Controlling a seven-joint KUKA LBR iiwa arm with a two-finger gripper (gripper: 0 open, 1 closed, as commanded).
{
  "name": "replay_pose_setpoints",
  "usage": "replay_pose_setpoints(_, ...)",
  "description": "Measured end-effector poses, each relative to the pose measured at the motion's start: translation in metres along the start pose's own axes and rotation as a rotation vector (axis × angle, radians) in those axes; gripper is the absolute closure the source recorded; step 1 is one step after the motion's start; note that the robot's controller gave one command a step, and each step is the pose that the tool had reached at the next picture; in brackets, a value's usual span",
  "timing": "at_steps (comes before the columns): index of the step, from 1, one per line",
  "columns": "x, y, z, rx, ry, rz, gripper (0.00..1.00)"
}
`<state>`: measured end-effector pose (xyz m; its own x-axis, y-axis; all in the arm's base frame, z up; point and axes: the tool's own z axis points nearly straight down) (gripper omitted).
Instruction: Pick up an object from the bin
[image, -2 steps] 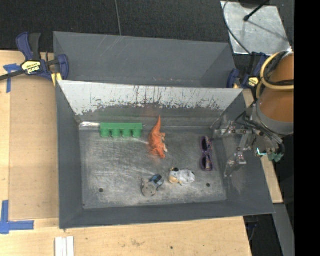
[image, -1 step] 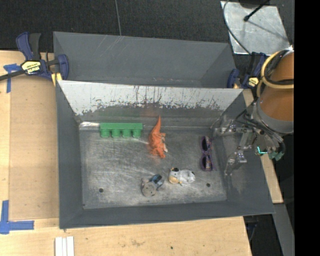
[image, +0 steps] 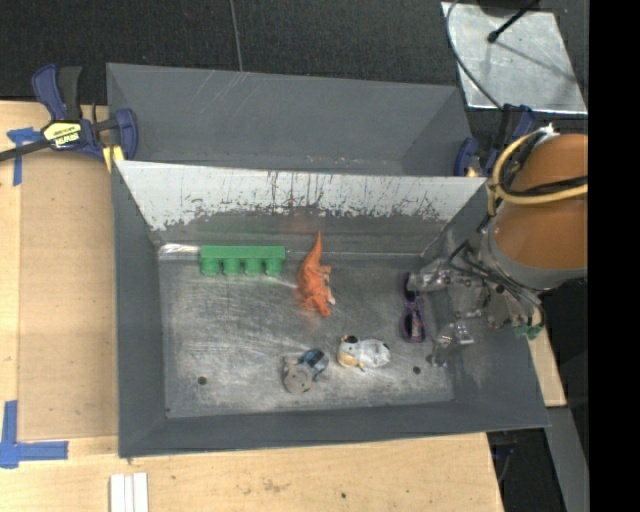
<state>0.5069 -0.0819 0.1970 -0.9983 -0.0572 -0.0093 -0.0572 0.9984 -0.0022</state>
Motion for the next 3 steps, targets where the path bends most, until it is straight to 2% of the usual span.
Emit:
replay_pose_setpoints(1, -0.016, 0.025, 0.026, -0.002, 0.007, -0.179, 0.0)
replay_pose_setpoints(2, -0.016, 0.028, 0.073, -0.001, -0.002, -0.249, 0.0)
replay_pose_setpoints(3, -0.043, 0.053, 0.116, -0.001, 0.008, -0.195, 0.0)
